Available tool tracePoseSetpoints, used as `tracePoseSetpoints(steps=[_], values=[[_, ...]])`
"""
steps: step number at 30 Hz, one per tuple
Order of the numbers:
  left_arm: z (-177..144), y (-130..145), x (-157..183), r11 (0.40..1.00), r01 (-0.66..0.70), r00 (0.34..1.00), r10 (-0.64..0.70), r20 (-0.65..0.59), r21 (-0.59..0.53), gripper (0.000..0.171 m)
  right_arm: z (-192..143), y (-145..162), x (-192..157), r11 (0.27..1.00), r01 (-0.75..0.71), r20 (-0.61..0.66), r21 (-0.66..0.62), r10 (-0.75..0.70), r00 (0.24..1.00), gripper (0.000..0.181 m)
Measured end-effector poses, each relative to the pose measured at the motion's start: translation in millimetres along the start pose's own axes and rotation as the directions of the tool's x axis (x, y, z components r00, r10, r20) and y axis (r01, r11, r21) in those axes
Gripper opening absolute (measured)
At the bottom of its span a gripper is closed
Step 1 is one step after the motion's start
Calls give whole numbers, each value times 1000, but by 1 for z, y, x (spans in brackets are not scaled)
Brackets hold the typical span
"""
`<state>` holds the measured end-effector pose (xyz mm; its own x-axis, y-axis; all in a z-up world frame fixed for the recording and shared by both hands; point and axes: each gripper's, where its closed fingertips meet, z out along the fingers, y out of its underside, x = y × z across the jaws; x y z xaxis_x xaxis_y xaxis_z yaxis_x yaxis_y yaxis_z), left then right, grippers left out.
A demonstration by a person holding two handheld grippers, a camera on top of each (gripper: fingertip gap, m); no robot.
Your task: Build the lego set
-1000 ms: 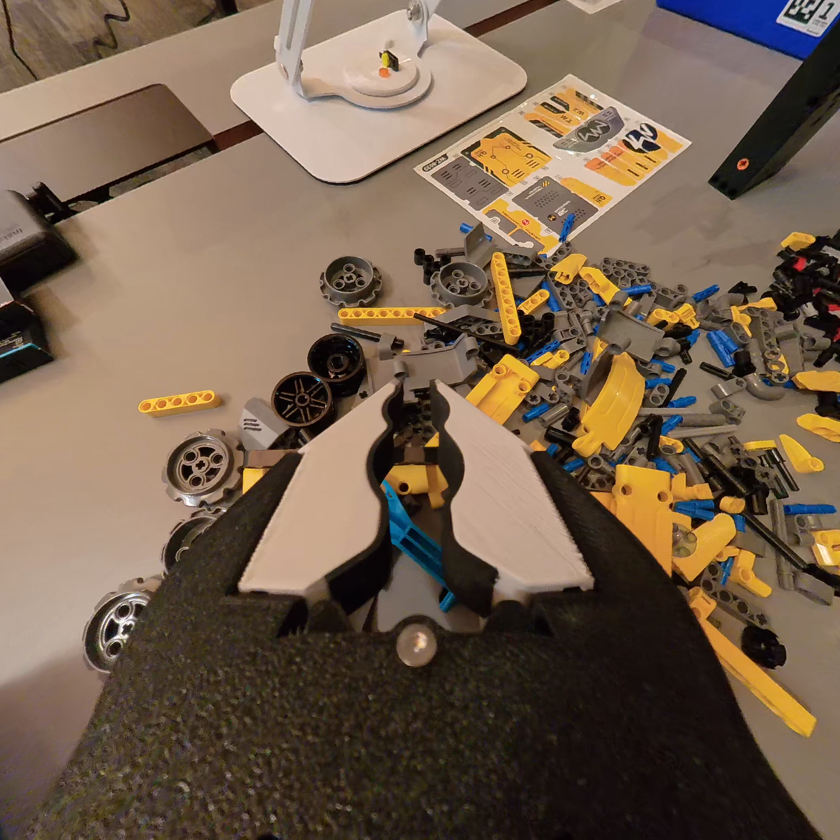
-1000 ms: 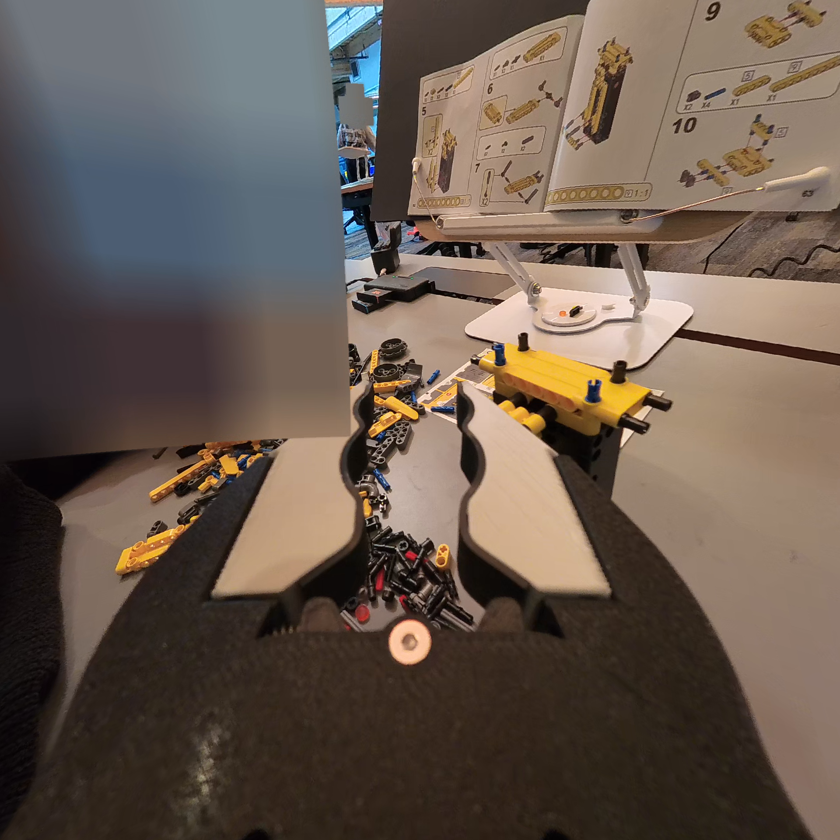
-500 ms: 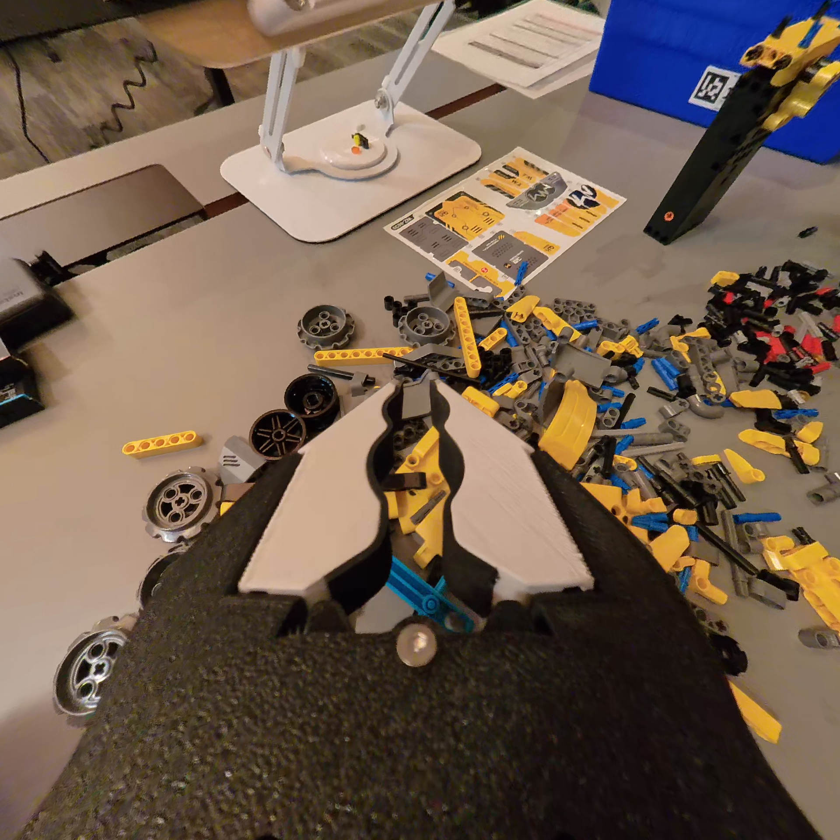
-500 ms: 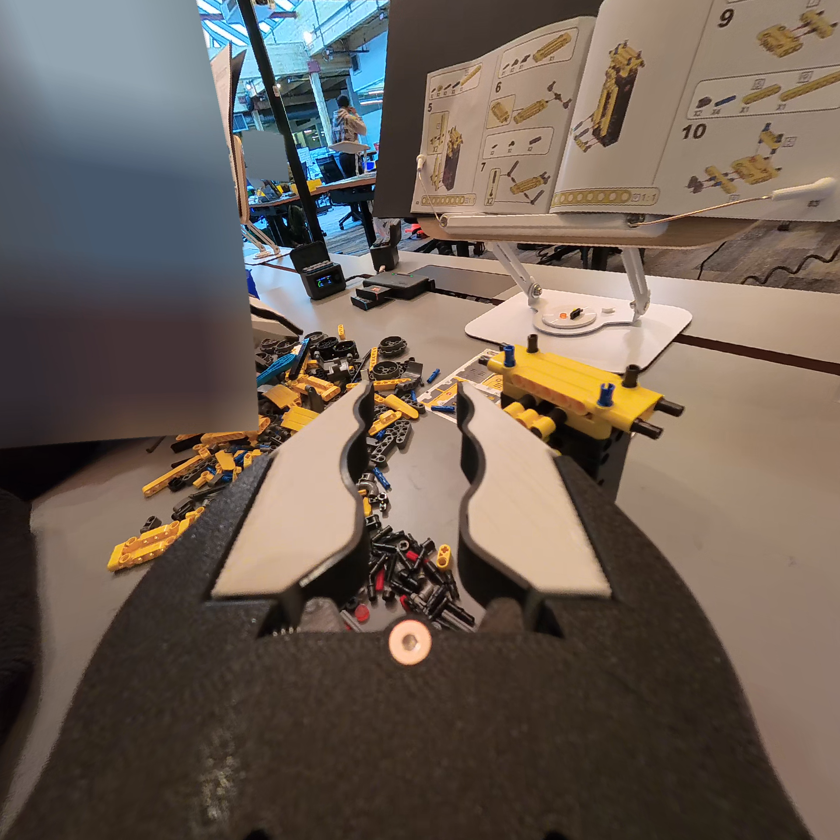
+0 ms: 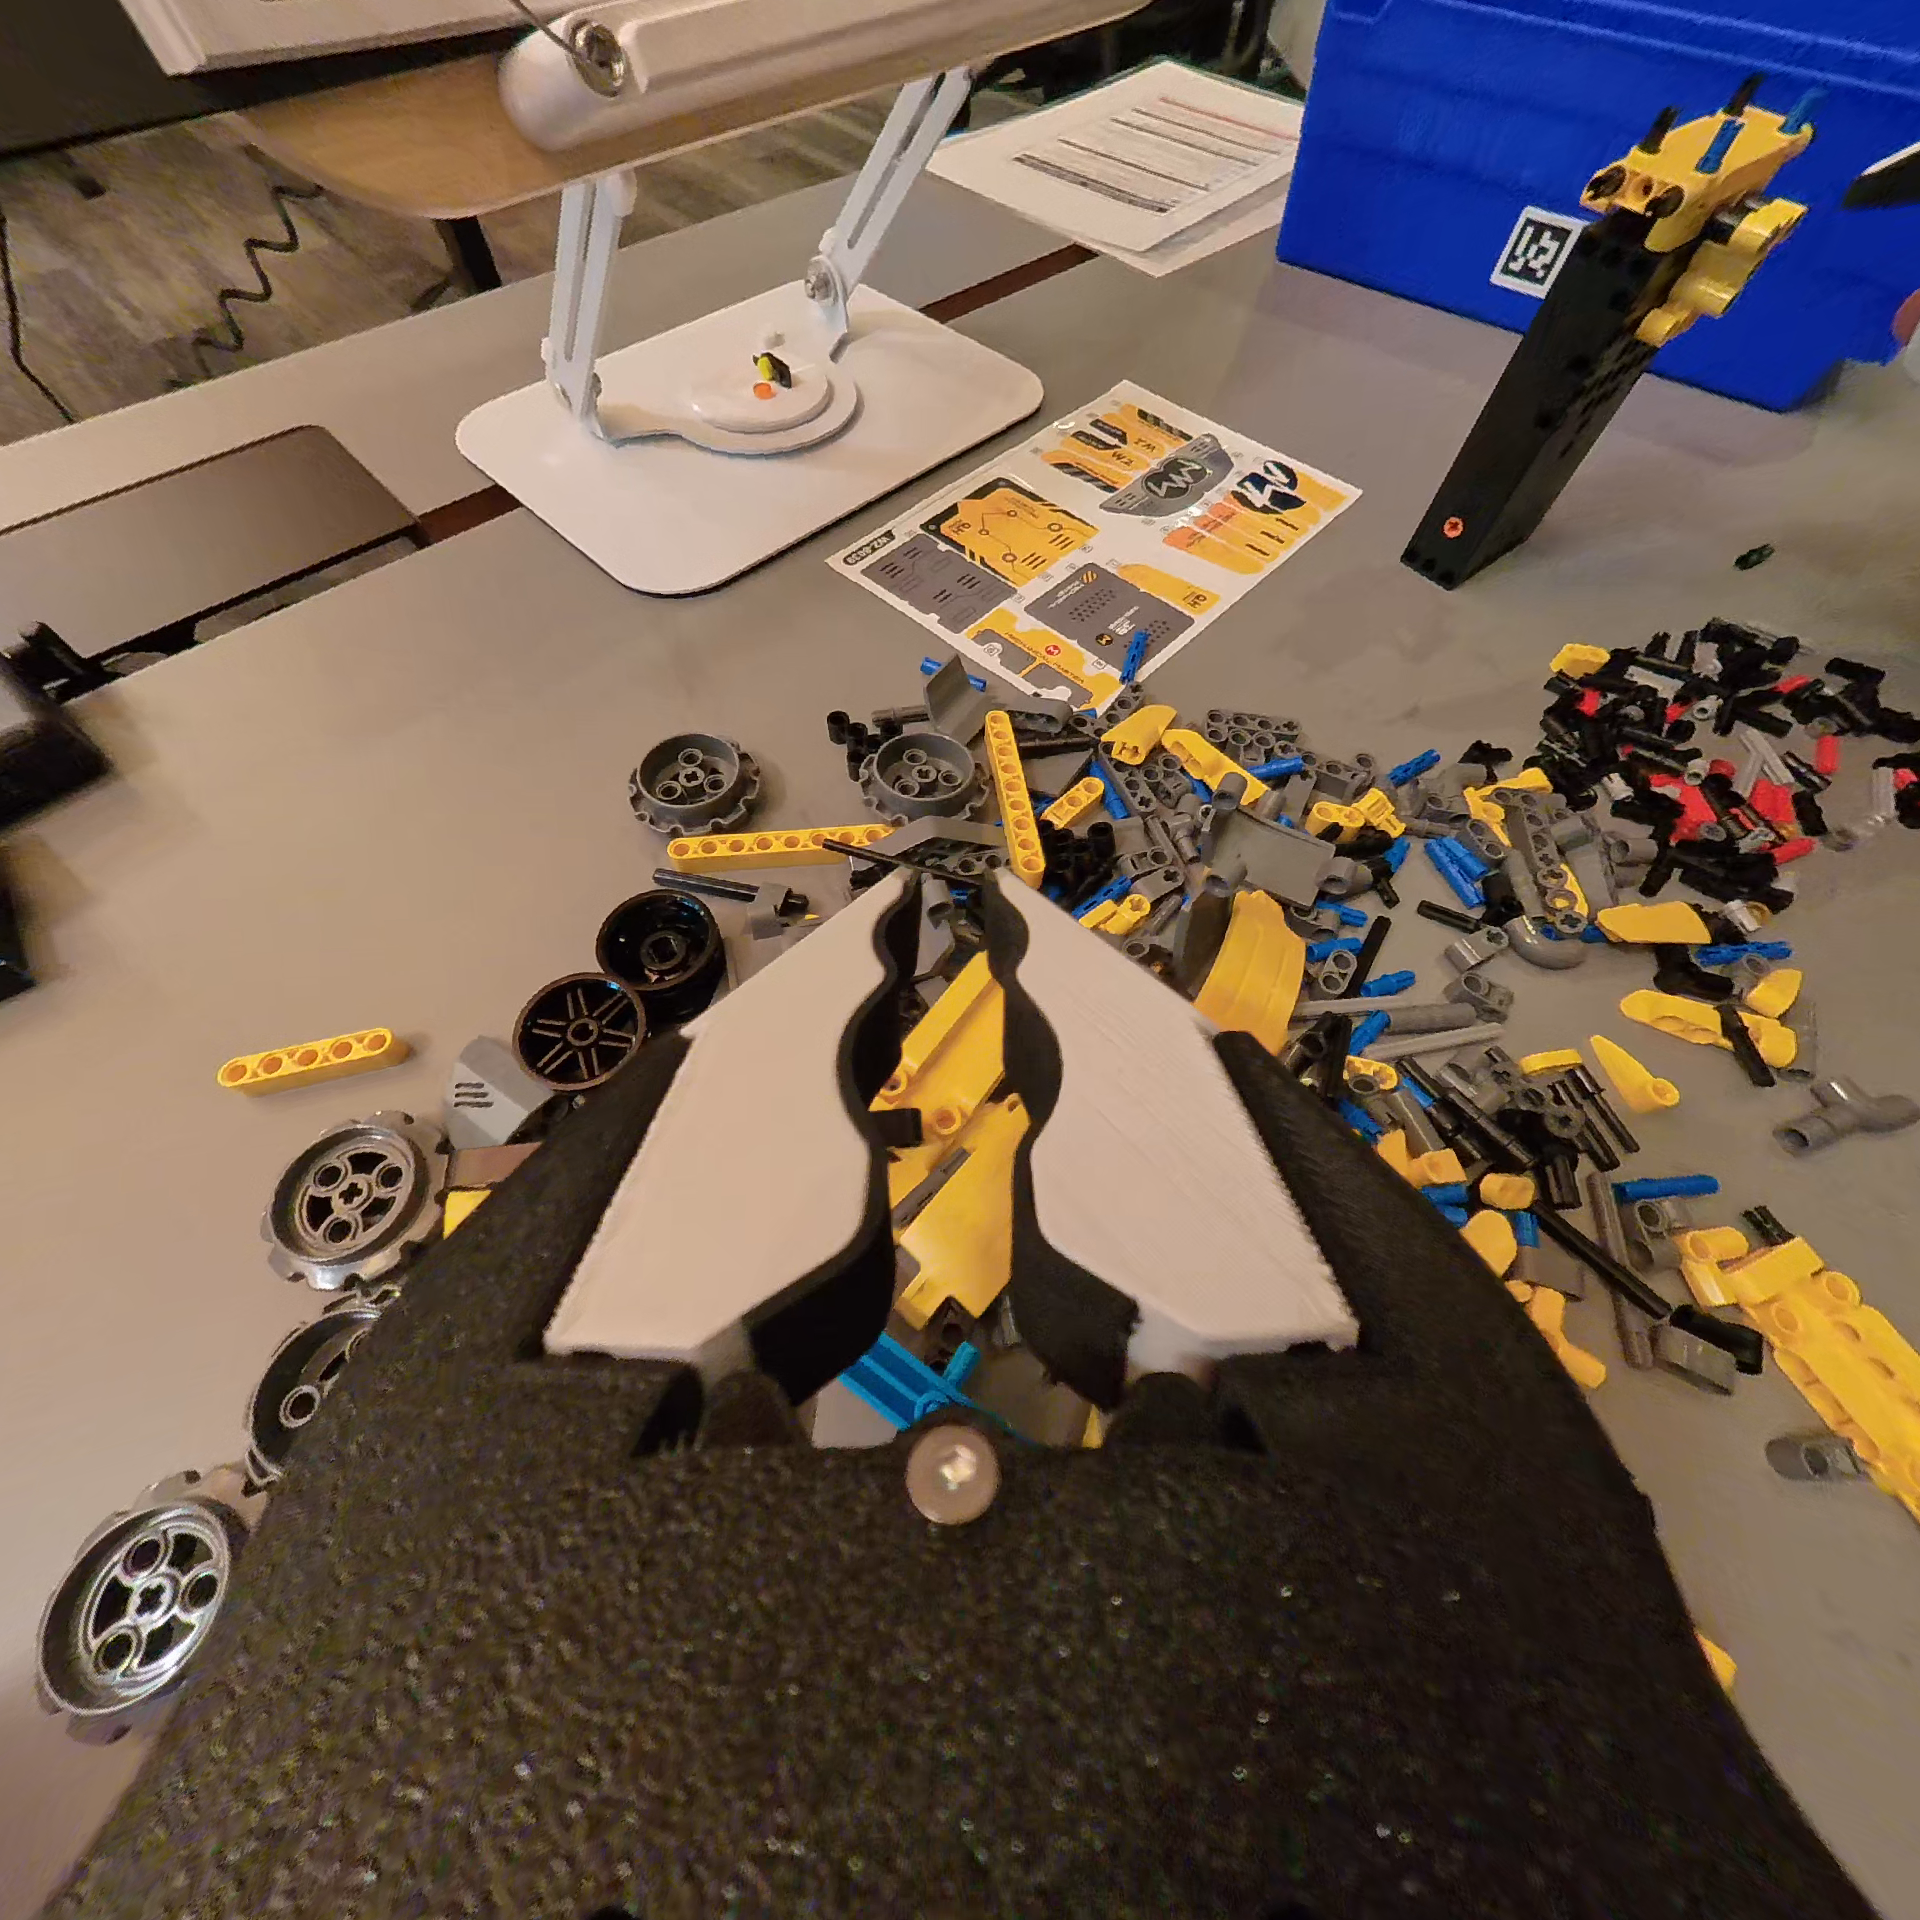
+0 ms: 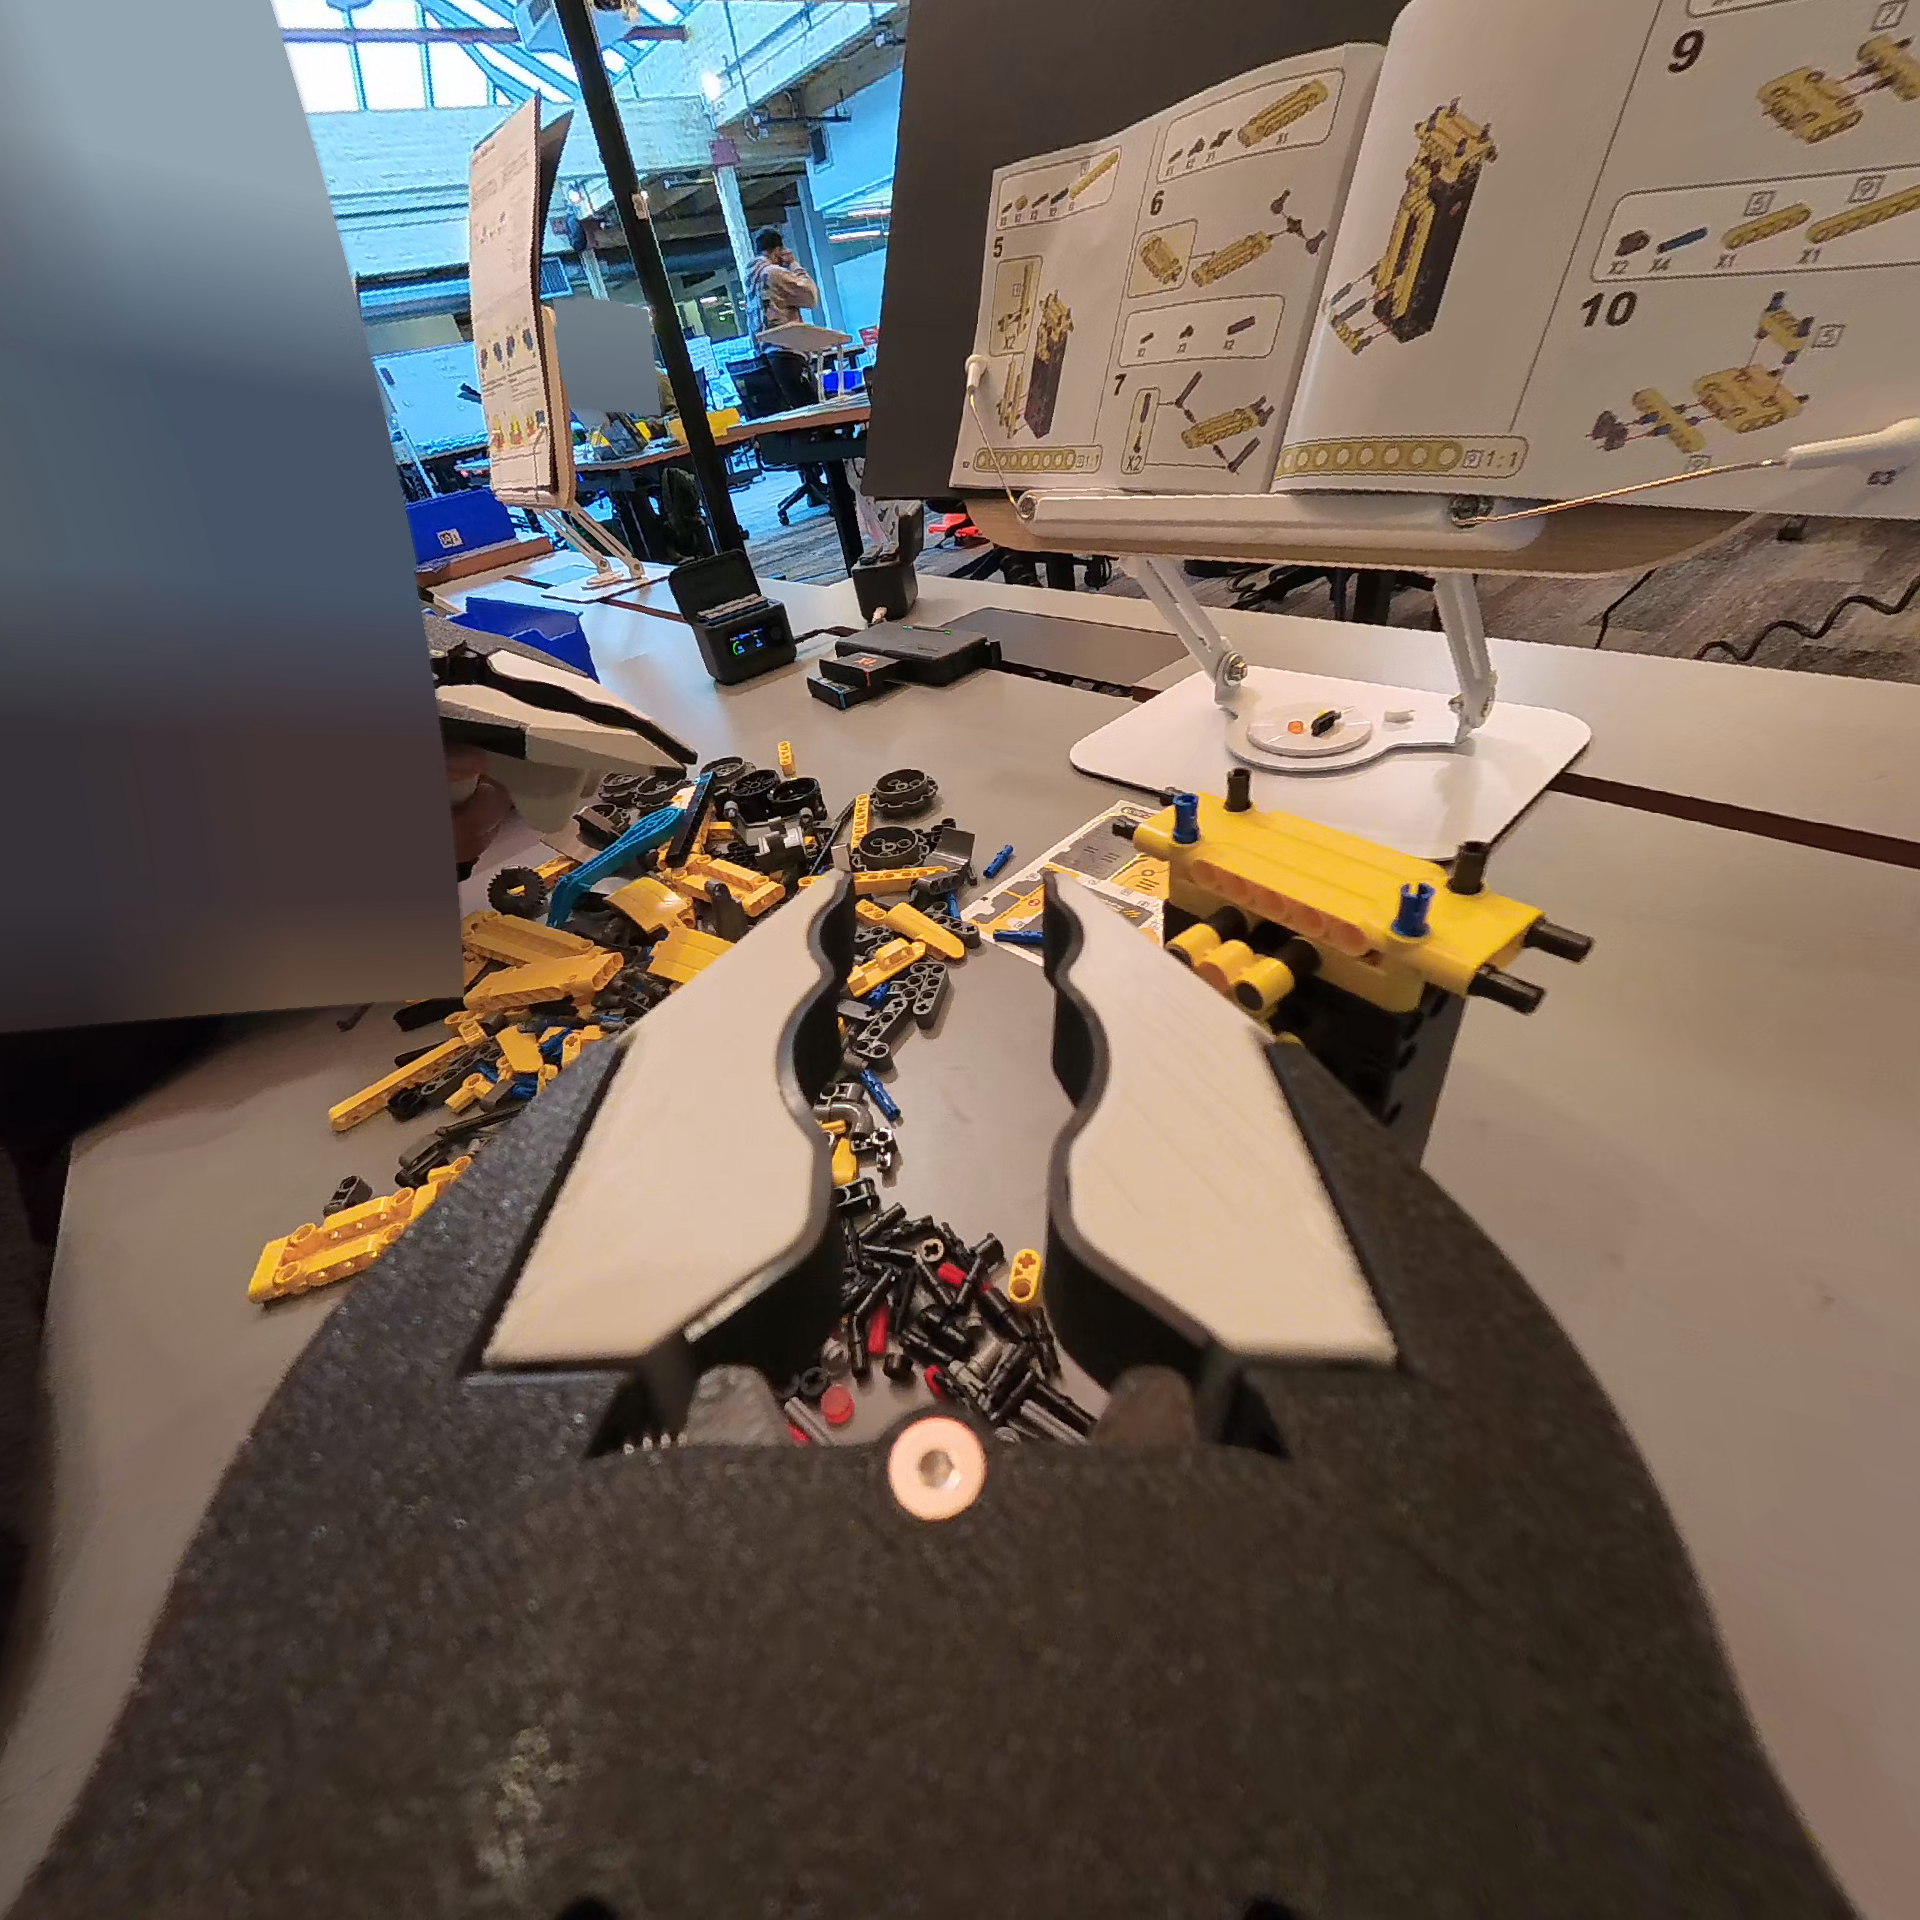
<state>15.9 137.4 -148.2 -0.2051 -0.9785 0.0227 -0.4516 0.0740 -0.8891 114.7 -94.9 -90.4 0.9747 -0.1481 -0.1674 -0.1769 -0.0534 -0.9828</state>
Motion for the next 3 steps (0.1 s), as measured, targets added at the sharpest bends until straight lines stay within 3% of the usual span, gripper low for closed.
tracePoseSetpoints(steps=[3], values=[[0,-1,3,1000,0,1000,0,-8,7,11,0,0,0,1000,1,-1,-1,-1,1000,36]])
